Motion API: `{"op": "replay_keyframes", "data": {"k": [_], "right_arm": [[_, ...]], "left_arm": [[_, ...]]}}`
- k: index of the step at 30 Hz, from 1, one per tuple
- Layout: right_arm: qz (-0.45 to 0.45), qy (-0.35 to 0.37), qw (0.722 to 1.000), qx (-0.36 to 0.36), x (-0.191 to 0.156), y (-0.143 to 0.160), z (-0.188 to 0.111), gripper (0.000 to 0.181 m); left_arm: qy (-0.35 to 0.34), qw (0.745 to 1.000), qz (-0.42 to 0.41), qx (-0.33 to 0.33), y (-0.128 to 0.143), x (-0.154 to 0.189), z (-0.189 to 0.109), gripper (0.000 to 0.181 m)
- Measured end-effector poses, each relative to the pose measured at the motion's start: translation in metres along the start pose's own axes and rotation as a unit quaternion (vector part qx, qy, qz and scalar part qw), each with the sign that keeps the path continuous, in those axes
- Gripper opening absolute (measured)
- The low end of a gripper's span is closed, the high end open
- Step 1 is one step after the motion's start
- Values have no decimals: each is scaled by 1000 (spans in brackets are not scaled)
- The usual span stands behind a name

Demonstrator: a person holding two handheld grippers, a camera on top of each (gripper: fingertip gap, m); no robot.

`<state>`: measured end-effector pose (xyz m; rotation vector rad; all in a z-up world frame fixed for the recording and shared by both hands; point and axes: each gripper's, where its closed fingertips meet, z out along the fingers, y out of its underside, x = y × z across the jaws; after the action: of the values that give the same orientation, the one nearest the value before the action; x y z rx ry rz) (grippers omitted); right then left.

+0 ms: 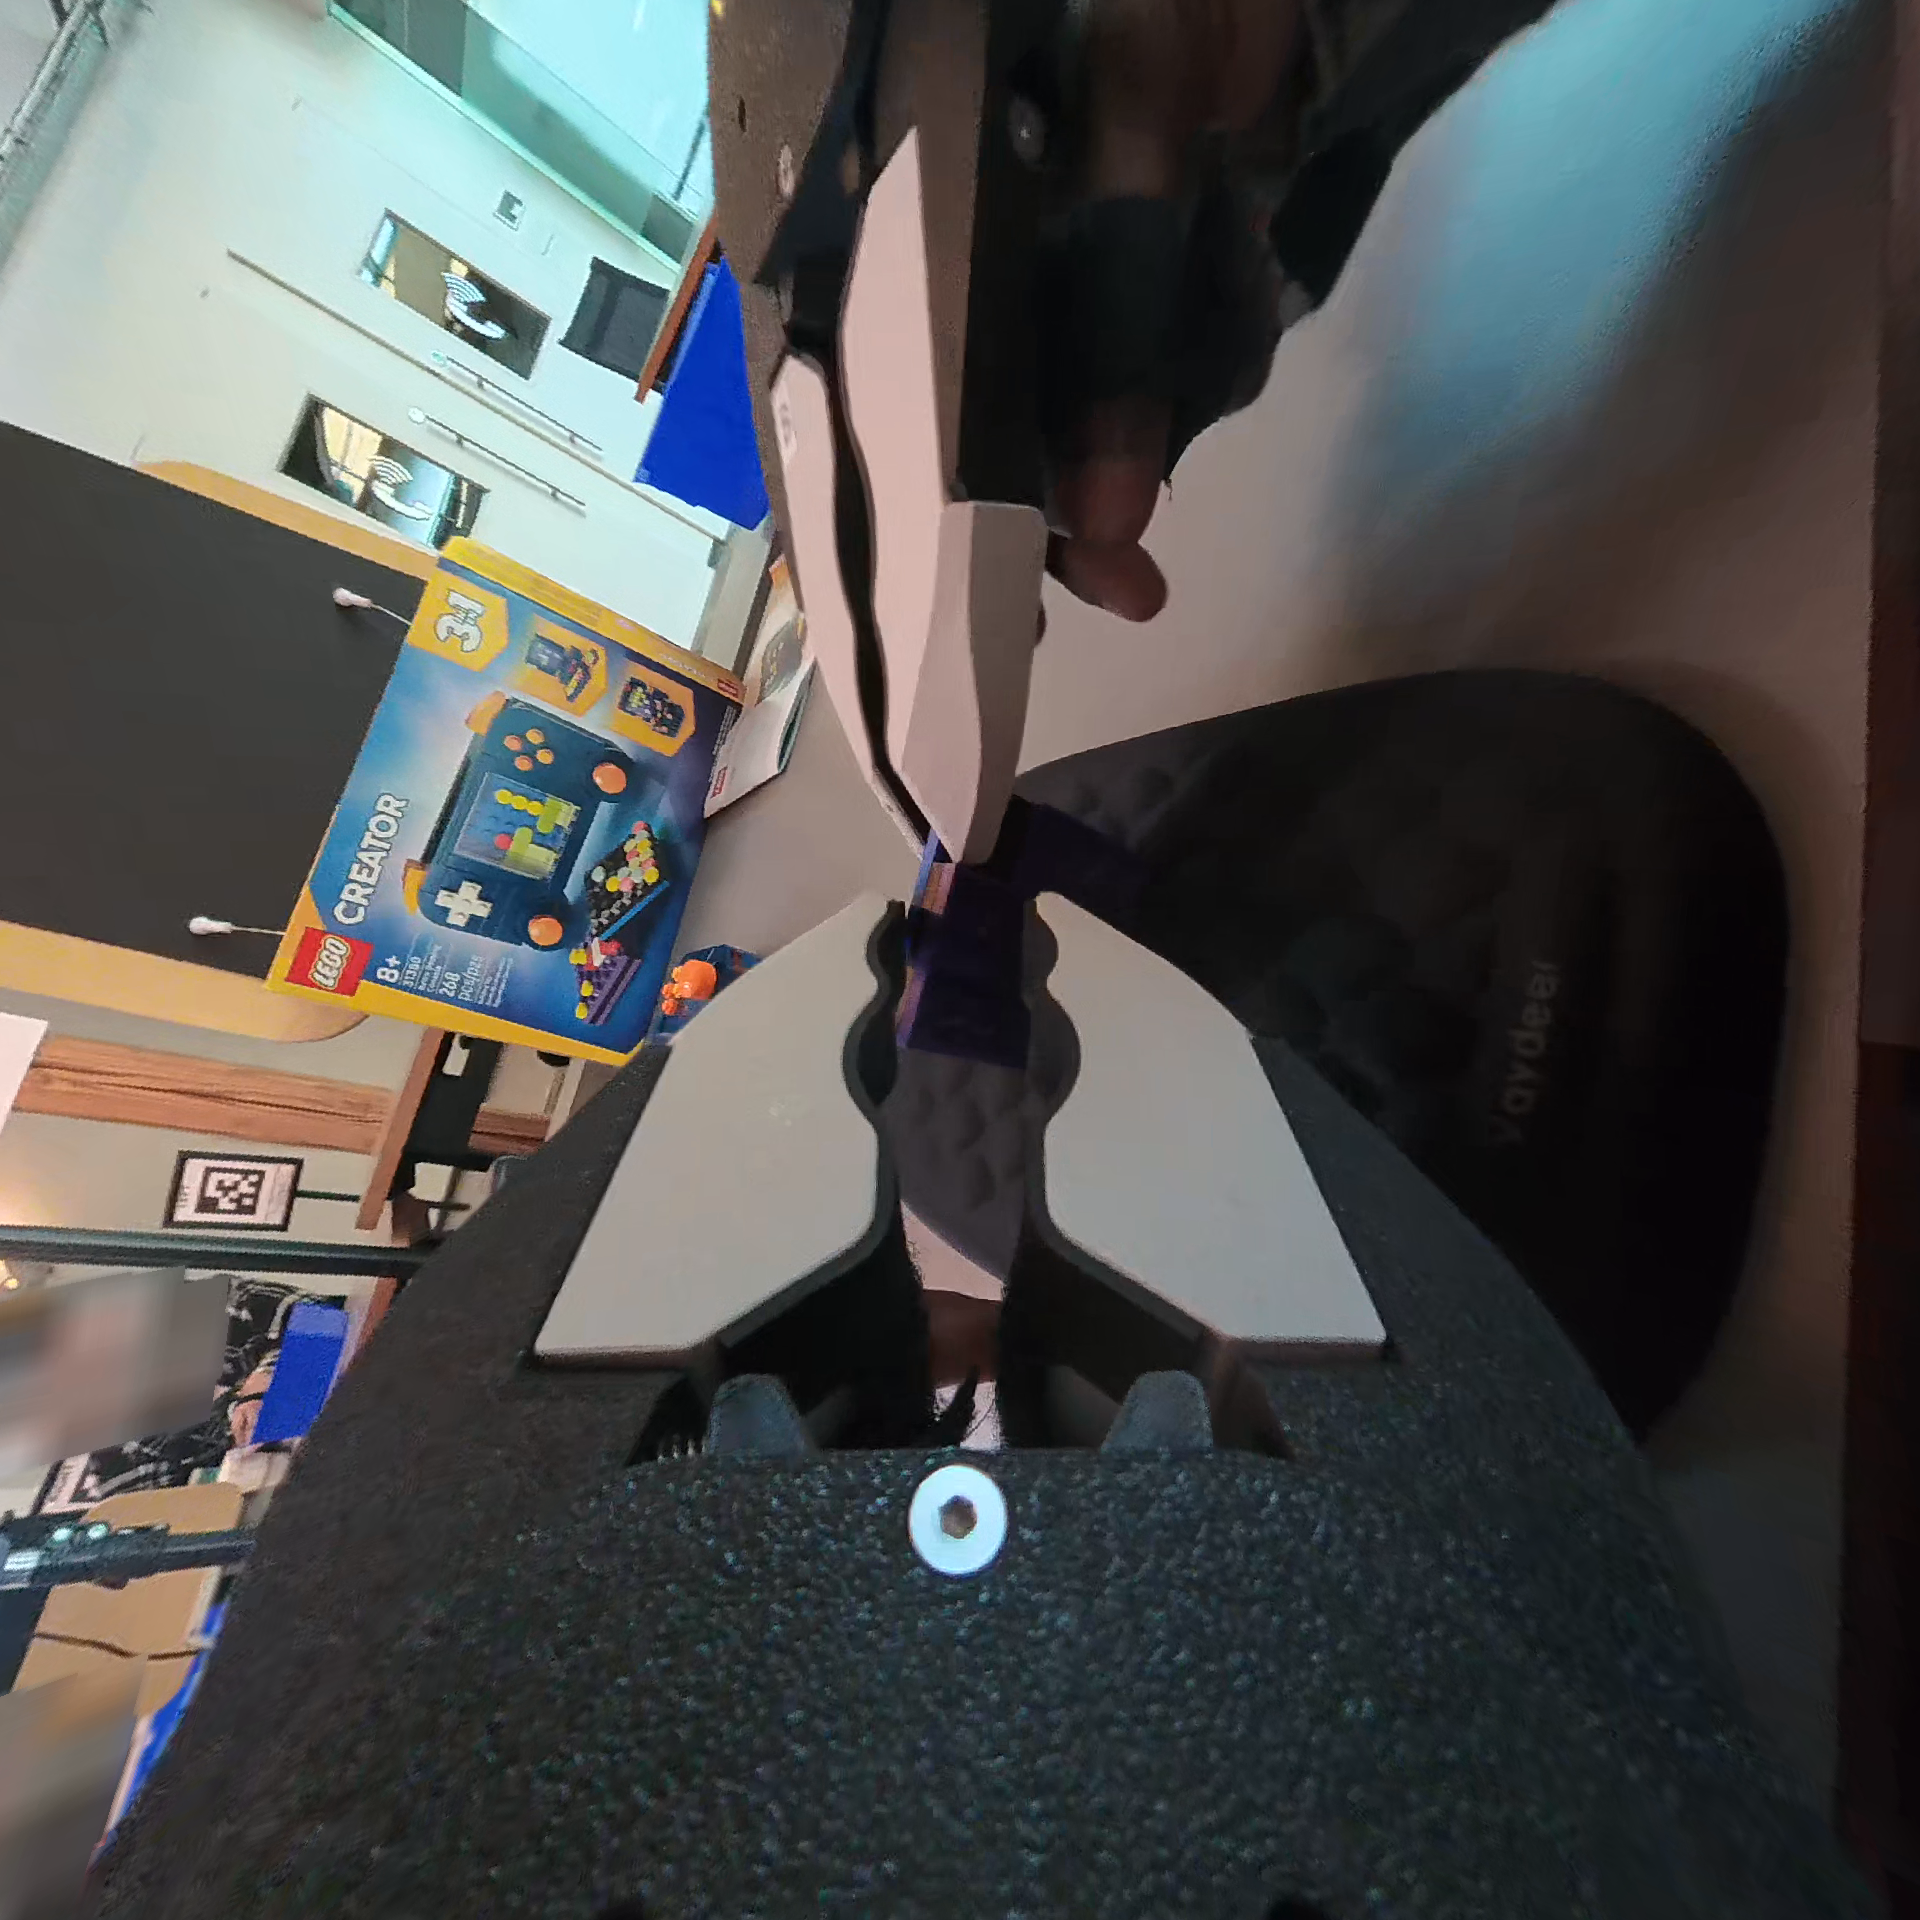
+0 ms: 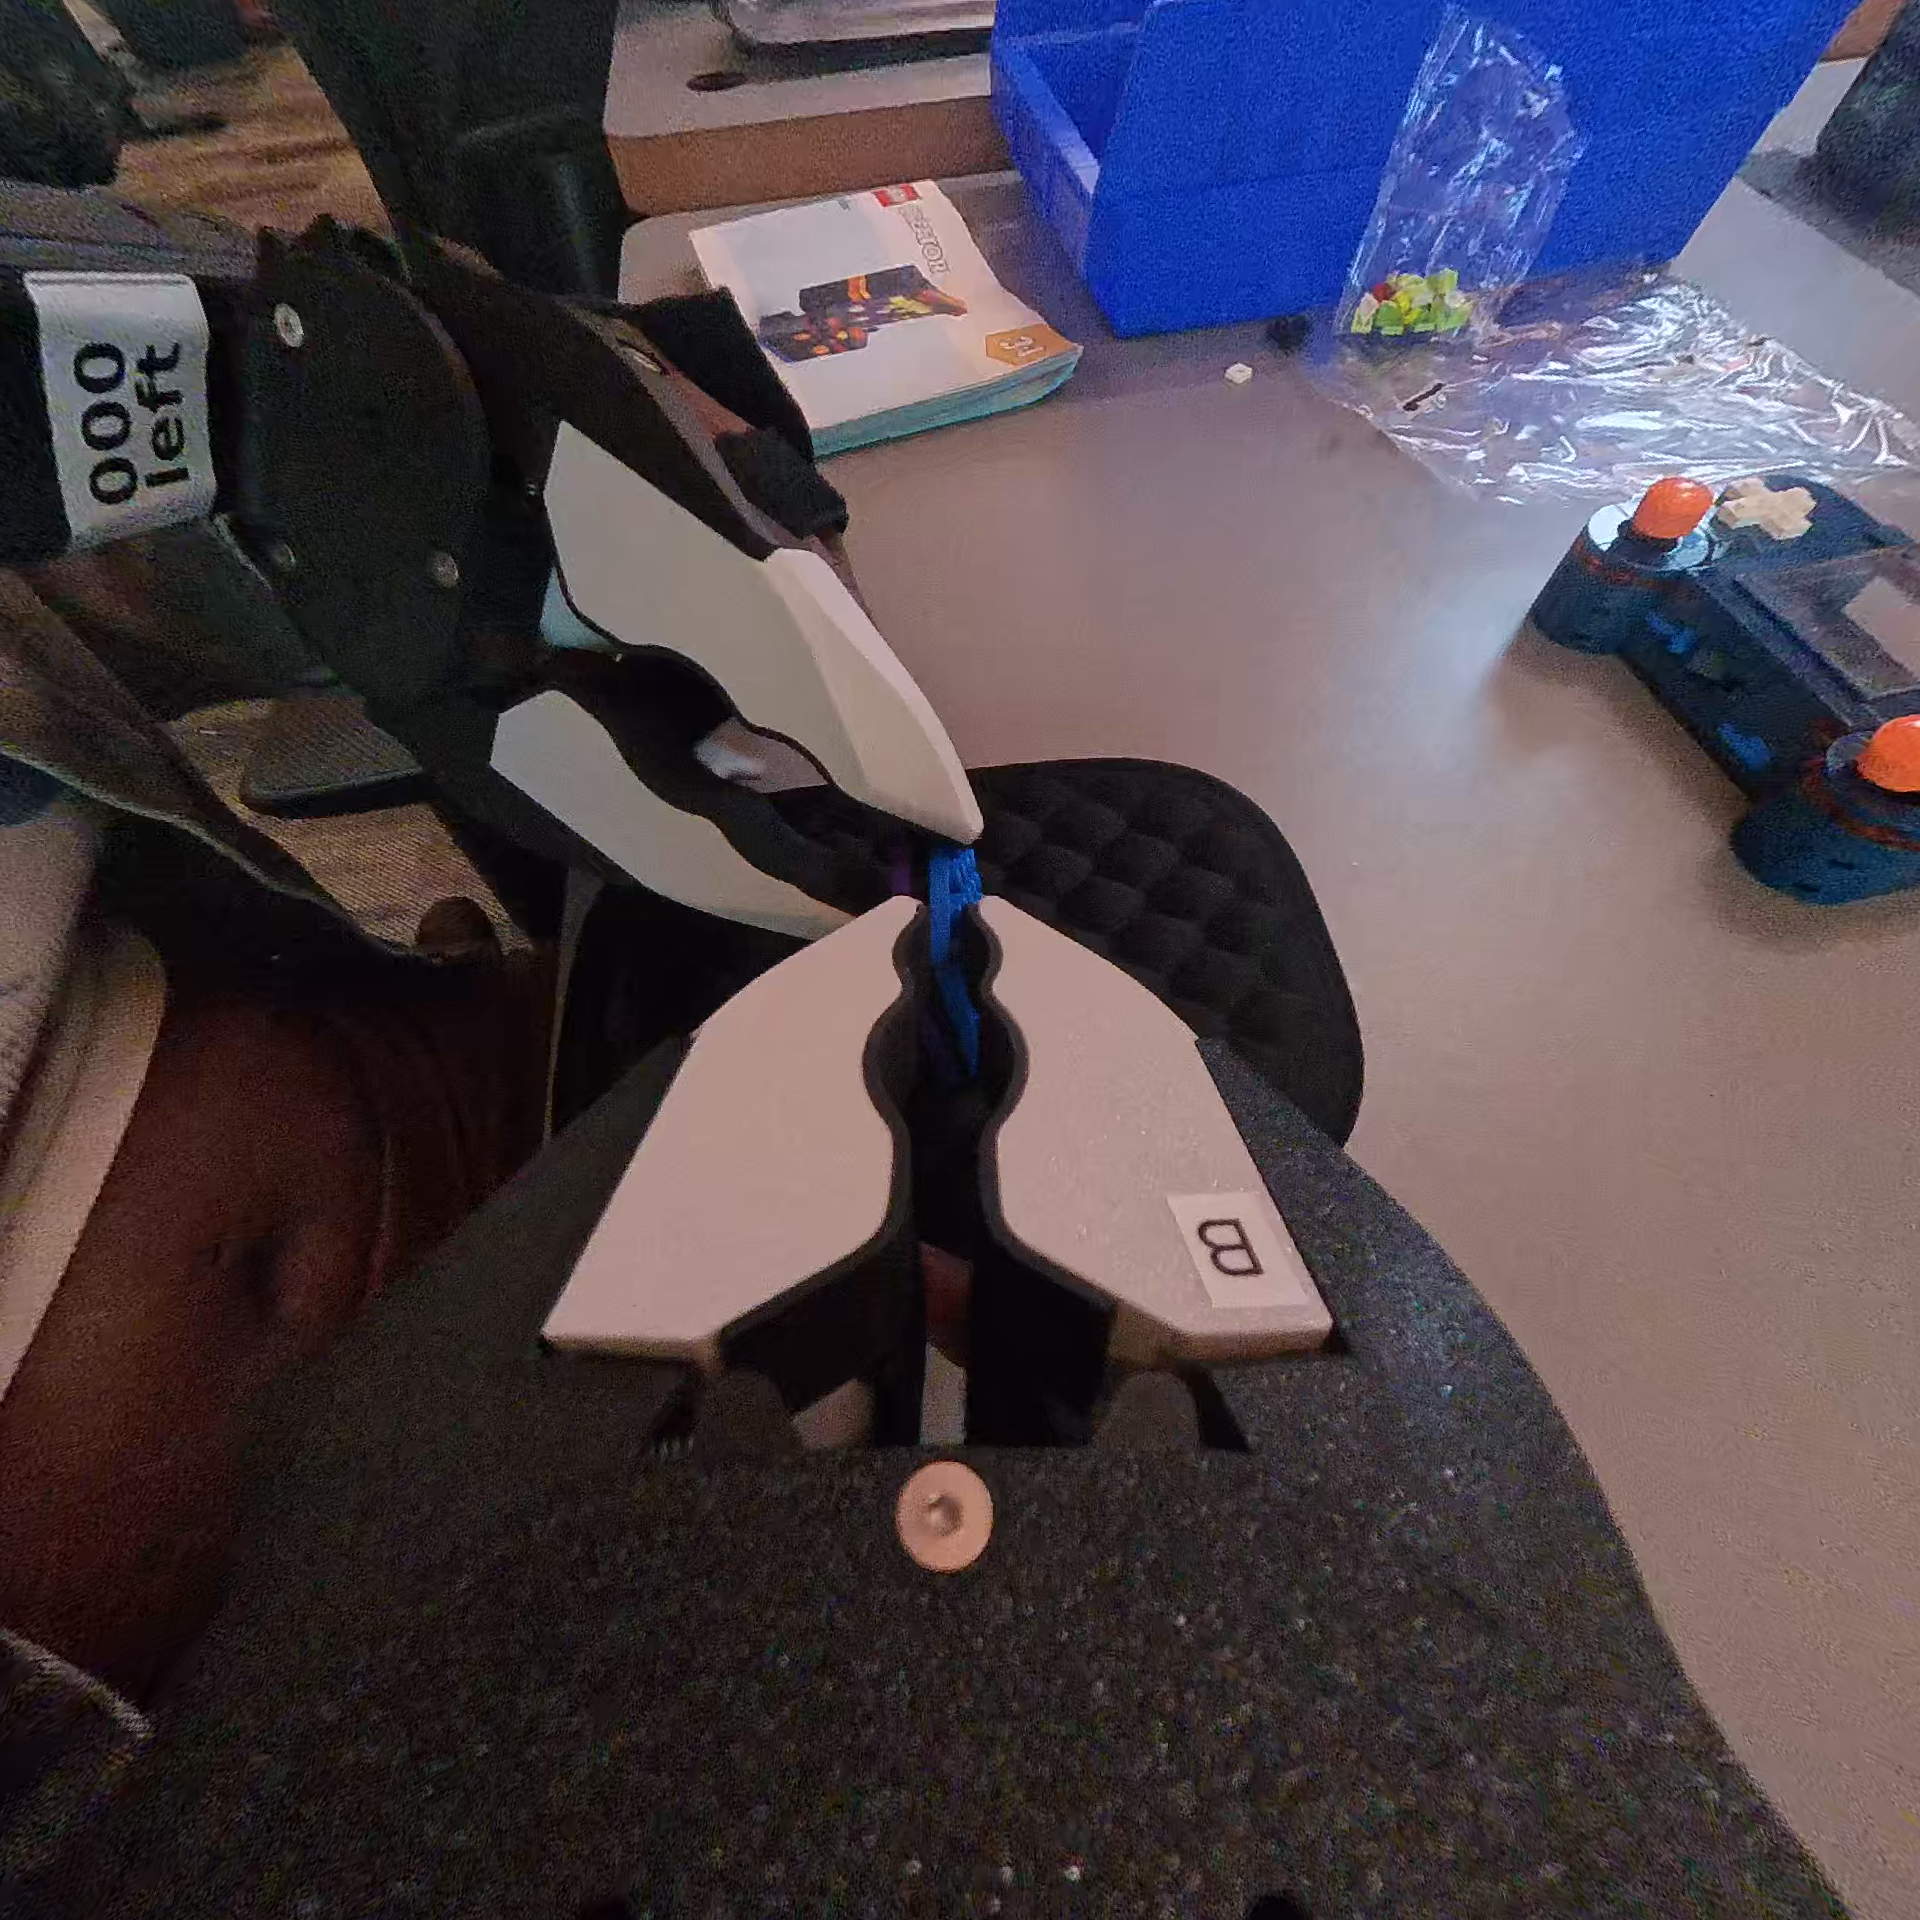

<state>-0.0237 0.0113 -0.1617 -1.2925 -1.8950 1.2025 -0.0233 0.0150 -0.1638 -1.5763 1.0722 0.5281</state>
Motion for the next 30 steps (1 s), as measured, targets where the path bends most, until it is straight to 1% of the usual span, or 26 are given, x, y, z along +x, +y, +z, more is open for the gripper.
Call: {"op": "replay_keyframes", "data": {"k": [3, 5, 7, 10, 11, 12, 13, 15, 17, 20, 22, 23, 24, 25, 26, 27, 28, 29, 30], "right_arm": [[-21, 18, 1000, -9, 2, 1, 0, 6], [-5, 11, 1000, -5, 1, 1, -1, 6], [-9, 10, 1000, 0, -1, 2, -1, 6], [-5, 13, 1000, -5, -1, 1, -1, 6], [-4, 17, 1000, -6, 1, 1, -1, 6], [0, 18, 1000, -6, 2, 1, -1, 6], [1, 17, 1000, -7, 2, 0, -1, 6], [0, 22, 1000, -9, 2, 0, 0, 6], [2, 24, 1000, -7, 3, 1, 0, 6], [-1, 25, 1000, -9, 2, 2, 0, 6], [-5, 24, 1000, -13, 2, 2, 1, 6], [-5, 23, 1000, -13, 1, 2, 0, 6], [-7, 22, 1000, -13, 0, 1, 1, 6], [-8, 23, 1000, -13, 0, 1, 1, 6], [-7, 24, 1000, -13, 0, 1, 1, 6], [-4, 26, 1000, -11, 0, 1, 1, 6], [-2, 27, 1000, -9, 1, 1, 1, 5], [2, 28, 1000, -7, 1, 1, 1, 6], [6, 28, 1000, -6, 1, 1, 1, 6]], "left_arm": [[-6, 999, 45, -8, 1, 1, 2, 21], [-15, 999, 51, 3, 0, 2, 1, 21], [-17, 998, 61, 2, -1, 2, -1, 21], [-16, 998, 53, 0, -3, 0, -2, 20], [-24, 999, 45, 12, -7, -3, -4, 12], [-34, 999, 33, 26, -13, -7, -7, 9], [-27, 999, 21, 29, -15, -7, -9, 5], [-14, 1000, 17, 0, -9, -7, -7, 3], [-8, 1000, 22, -1, -9, -5, -6, 2], [9, 999, 31, -26, -7, -1, -6, 0], [12, 998, 54, -43, -8, -2, -7, 2], [11, 998, 47, -46, -9, -5, -8, 6], [19, 999, 17, -43, -10, -6, -10, 5], [32, 998, -33, -33, -11, -9, -12, 2], [51, 994, -98, -23, -12, -12, -13, 0], [89, 981, -171, -15, -13, -11, -14, 0], [134, 959, -250, -5, -14, -9, -15, 0], [173, 930, -323, 8, -16, -8, -15, 0], [203, 904, -376, 17, -16, -9, -15, 0]]}}
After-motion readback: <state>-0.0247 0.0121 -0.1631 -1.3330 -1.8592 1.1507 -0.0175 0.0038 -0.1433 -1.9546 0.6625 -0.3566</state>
